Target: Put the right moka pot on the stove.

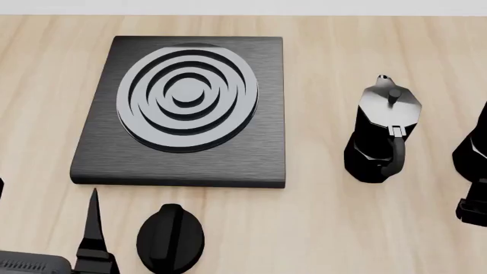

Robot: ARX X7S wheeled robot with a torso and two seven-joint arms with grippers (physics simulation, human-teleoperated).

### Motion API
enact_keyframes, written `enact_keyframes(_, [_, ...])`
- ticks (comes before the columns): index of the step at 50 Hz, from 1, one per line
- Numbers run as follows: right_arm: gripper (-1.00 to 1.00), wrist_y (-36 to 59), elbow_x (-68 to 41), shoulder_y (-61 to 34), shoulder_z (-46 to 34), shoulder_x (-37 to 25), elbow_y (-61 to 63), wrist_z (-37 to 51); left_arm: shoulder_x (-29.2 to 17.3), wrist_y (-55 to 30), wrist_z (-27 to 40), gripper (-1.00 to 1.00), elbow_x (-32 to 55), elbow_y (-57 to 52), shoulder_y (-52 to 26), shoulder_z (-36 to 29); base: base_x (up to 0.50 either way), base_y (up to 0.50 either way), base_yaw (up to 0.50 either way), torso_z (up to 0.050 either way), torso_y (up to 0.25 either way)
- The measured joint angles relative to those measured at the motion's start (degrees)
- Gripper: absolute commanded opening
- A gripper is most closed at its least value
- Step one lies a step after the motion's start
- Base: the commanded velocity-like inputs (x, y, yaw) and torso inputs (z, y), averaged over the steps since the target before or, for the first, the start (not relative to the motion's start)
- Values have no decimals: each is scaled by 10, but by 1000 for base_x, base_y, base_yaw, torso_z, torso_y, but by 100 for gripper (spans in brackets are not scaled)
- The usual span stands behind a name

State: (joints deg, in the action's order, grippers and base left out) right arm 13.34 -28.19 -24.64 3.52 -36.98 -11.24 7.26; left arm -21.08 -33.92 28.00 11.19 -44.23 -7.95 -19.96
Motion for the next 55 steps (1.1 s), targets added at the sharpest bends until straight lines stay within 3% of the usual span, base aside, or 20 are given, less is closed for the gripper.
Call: enact_keyframes(55, [100,-32,56,-101,-49,22,-166,-19,-8,9,10,100,-1,-2,-1,-8,0,0,0,0,0])
